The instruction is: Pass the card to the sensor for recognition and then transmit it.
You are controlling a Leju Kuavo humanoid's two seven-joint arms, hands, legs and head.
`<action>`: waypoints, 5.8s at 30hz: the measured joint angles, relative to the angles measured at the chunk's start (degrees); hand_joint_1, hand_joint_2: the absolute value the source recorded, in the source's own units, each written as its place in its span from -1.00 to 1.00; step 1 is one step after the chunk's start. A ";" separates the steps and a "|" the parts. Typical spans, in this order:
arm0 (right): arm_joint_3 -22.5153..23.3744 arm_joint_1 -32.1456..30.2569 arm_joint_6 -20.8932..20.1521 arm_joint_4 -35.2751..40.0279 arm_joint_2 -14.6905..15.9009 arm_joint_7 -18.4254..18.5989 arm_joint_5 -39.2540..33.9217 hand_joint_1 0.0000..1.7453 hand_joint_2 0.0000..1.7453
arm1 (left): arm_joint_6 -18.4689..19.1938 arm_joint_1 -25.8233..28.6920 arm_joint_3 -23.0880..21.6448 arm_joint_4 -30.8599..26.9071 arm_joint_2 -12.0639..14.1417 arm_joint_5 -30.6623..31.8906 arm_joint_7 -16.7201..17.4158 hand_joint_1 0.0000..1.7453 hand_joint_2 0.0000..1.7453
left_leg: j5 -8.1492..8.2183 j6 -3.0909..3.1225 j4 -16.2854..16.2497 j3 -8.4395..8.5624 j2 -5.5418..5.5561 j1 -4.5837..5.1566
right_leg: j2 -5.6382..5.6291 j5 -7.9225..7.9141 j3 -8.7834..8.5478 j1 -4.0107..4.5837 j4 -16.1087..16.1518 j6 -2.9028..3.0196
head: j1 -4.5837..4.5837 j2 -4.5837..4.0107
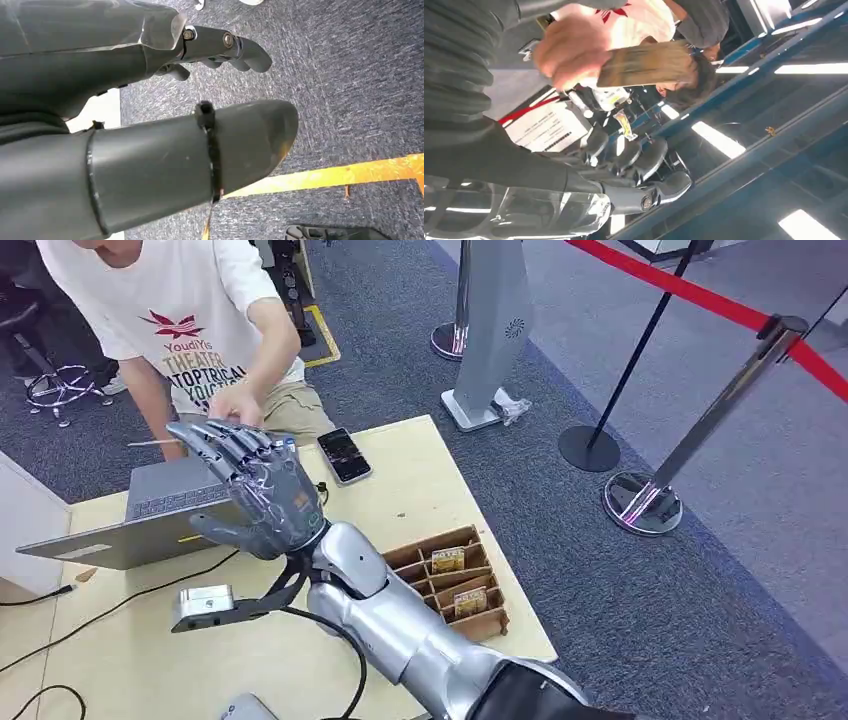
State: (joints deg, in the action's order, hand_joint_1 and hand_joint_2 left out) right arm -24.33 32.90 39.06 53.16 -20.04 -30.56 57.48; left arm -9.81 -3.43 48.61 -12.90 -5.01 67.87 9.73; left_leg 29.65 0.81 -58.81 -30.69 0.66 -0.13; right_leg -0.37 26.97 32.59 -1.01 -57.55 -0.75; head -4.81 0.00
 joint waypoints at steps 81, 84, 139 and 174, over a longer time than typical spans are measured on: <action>-8.37 -29.99 -0.63 32.13 35.87 21.90 4.35 -0.28 1.00 | 0.61 1.33 7.21 -0.02 -0.02 0.50 0.66 -1.00 -1.00 | 0.06 0.04 -0.01 0.01 0.01 0.06 | 0.03 0.01 -0.01 -0.03 0.09 -0.01 | 0.00 0.00; -8.63 -29.87 -1.05 31.32 35.87 21.92 4.29 -0.32 1.00 | 0.63 1.24 7.21 -0.02 -0.02 0.74 0.66 -1.00 -1.00 | 0.06 0.04 -0.01 0.00 0.01 0.06 | 0.03 0.01 -0.01 -0.03 0.09 -0.01 | 0.00 0.00; -9.49 -24.38 -2.45 18.36 34.25 22.49 4.44 0.06 1.00 | 0.17 0.95 11.17 -0.02 -0.09 0.09 1.49 -1.00 -1.00 | 0.05 0.05 -0.01 0.00 0.01 0.06 | 0.03 0.00 -0.02 -0.03 0.09 -0.02 | 0.02 0.00; -7.47 -23.52 -4.50 18.75 38.05 23.34 5.01 0.28 1.00 | 0.66 1.17 12.87 -0.02 -0.26 0.57 0.87 -1.00 -1.00 | 0.05 0.05 -0.01 0.01 0.01 0.06 | 0.03 -0.01 -0.02 -0.04 0.09 -0.03 | 0.02 0.00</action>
State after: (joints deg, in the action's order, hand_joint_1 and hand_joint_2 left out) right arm -31.80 9.39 34.56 71.91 18.01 -7.21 62.49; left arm -9.16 -2.26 61.48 -12.92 -5.27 68.43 10.60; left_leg 29.70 0.87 -58.82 -30.67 0.67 -0.07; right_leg -0.33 26.96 32.57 -1.05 -57.46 -0.78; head -4.79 0.00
